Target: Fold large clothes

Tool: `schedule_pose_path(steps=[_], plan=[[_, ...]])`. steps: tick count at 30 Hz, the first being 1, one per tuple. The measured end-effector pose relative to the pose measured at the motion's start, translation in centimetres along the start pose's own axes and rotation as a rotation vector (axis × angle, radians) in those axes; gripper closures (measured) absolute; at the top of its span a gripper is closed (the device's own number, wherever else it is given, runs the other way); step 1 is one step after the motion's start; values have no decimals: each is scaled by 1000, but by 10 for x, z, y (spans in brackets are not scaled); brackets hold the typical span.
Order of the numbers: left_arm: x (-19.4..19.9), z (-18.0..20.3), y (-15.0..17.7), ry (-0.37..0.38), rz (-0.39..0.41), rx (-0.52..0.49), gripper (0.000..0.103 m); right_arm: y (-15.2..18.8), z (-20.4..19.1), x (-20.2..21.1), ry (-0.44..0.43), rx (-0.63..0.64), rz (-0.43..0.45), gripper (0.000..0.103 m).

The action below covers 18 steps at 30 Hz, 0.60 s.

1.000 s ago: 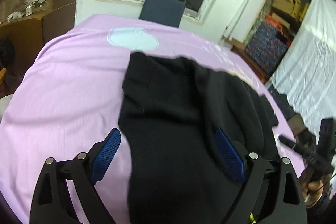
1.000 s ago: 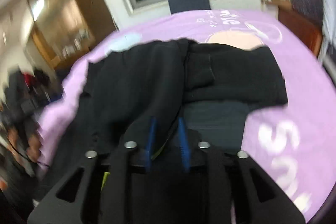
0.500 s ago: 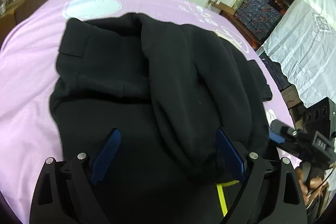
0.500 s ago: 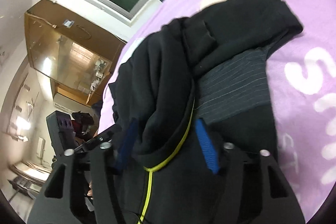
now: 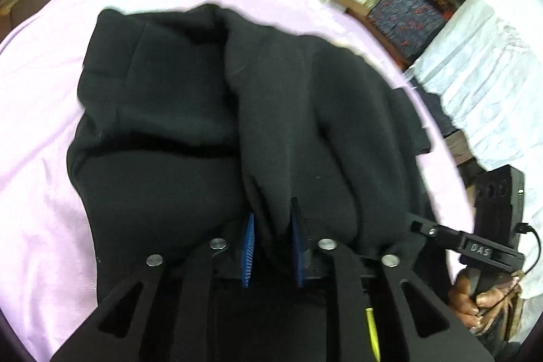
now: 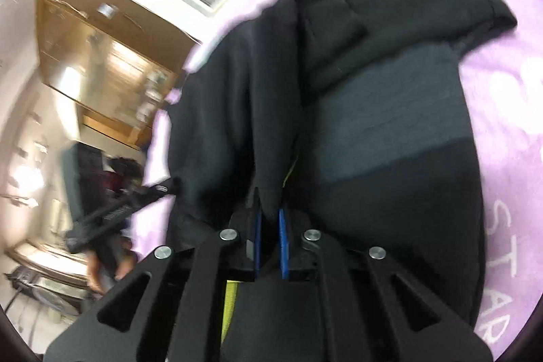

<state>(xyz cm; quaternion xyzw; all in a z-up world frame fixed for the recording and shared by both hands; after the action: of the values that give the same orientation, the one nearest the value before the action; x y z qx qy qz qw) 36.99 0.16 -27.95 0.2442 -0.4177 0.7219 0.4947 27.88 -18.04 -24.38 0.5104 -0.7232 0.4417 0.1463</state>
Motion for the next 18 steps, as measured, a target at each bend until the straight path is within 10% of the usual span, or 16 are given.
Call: schedule_pose_path(steps=[10, 18], plan=[[54, 53, -3, 25, 159, -120, 58, -23, -43, 50, 81, 155, 148, 84], [-15, 61, 26, -79, 55, -248, 44, -1, -45, -15, 23, 151, -36, 89]])
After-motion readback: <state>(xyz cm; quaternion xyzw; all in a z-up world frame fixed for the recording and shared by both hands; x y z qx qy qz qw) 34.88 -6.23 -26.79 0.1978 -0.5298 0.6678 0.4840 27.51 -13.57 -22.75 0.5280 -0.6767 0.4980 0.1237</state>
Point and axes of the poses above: each gripper's, at about its wrist camera, not at the fingertips, and x roughly against the way its jaws point, z to its right, y to its underside, the point moved 9 cm from there along -x, roughly the way its jaws point, and after that the axes turned 15 degrees about x, right-handed, at the moved point
